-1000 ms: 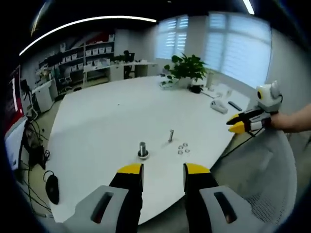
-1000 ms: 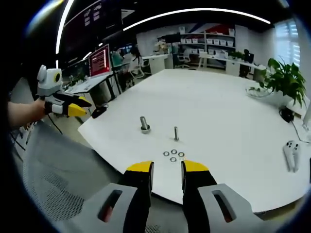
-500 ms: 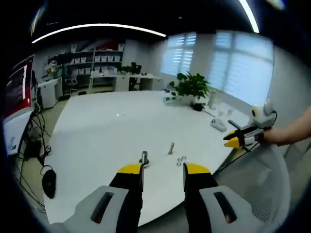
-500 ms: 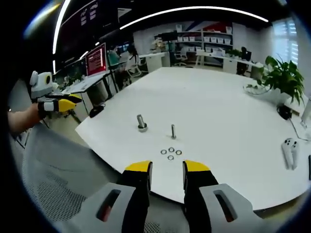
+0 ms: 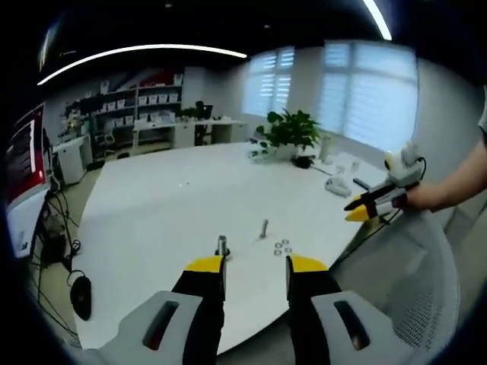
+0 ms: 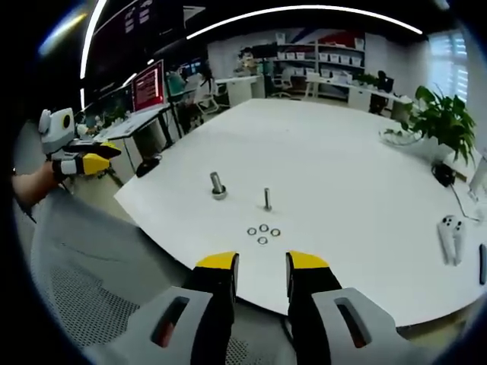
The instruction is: Place the washer onto the threaded stud by aligning its center hole with the stud, sliding it down to the base, and recovering from edge contact or off-axis alignment until the washer reaches the visible bottom stop.
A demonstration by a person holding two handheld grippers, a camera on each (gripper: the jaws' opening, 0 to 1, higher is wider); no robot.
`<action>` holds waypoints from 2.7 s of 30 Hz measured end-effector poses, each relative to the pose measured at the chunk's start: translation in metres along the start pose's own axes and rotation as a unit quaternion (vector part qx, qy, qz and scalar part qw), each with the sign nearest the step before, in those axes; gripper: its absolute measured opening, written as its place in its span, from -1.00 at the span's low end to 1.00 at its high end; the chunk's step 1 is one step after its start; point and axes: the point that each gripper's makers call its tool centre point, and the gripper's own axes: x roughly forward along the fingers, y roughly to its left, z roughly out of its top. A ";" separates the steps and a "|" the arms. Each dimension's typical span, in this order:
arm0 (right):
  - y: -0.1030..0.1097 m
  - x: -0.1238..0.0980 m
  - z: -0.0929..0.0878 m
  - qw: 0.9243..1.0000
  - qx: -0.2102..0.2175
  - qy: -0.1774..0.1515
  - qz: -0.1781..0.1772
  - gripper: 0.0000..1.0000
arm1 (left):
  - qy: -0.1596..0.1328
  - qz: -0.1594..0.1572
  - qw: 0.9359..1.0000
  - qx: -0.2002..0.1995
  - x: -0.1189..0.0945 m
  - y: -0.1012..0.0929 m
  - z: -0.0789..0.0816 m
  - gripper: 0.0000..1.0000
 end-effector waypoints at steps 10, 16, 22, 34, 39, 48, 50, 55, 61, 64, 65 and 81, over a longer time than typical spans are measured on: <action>-0.002 0.001 -0.004 1.000 -0.008 0.013 -0.002 -0.46 | -0.014 -0.003 1.000 -0.009 0.003 0.001 0.005 -0.42; 0.001 0.003 -0.007 1.000 -0.014 0.022 0.002 -0.47 | -0.005 -0.008 1.000 -0.001 0.004 -0.002 0.001 -0.44; 0.003 0.004 -0.012 0.999 -0.019 0.035 0.008 -0.48 | -0.006 -0.009 1.000 0.003 0.004 -0.003 0.001 -0.45; 0.004 0.005 -0.012 0.999 -0.018 0.036 0.011 -0.48 | -0.007 -0.009 1.000 0.012 0.004 -0.003 0.001 -0.43; 0.003 0.004 -0.013 0.999 -0.019 0.040 0.009 -0.48 | -0.006 -0.010 1.000 0.015 0.005 -0.004 0.001 -0.43; 0.016 0.009 -0.024 0.996 -0.037 0.073 0.036 -0.47 | -0.003 -0.005 1.000 0.023 0.004 -0.002 -0.001 -0.43; 0.019 0.010 -0.027 0.995 -0.042 0.083 0.041 -0.46 | -0.001 -0.004 1.000 0.026 0.004 -0.001 -0.001 -0.43; 0.023 0.009 -0.026 0.994 -0.053 0.085 0.051 -0.46 | 0.003 0.000 1.000 0.030 0.003 0.000 -0.004 -0.43; 0.036 0.010 -0.035 0.982 -0.102 0.130 0.092 -0.47 | 0.008 0.000 0.999 0.035 0.003 0.001 -0.006 -0.43; 0.032 0.016 -0.029 0.978 -0.126 0.140 0.092 -0.47 | 0.006 0.001 1.000 0.030 0.002 0.001 -0.006 -0.43; 0.030 0.022 -0.025 0.978 -0.128 0.137 0.091 -0.47 | 0.006 0.003 0.999 0.033 0.002 0.002 -0.005 -0.43; 0.018 0.104 -0.021 0.973 -0.125 0.176 0.085 -0.46 | 0.014 0.015 0.999 0.033 0.003 0.007 -0.009 -0.44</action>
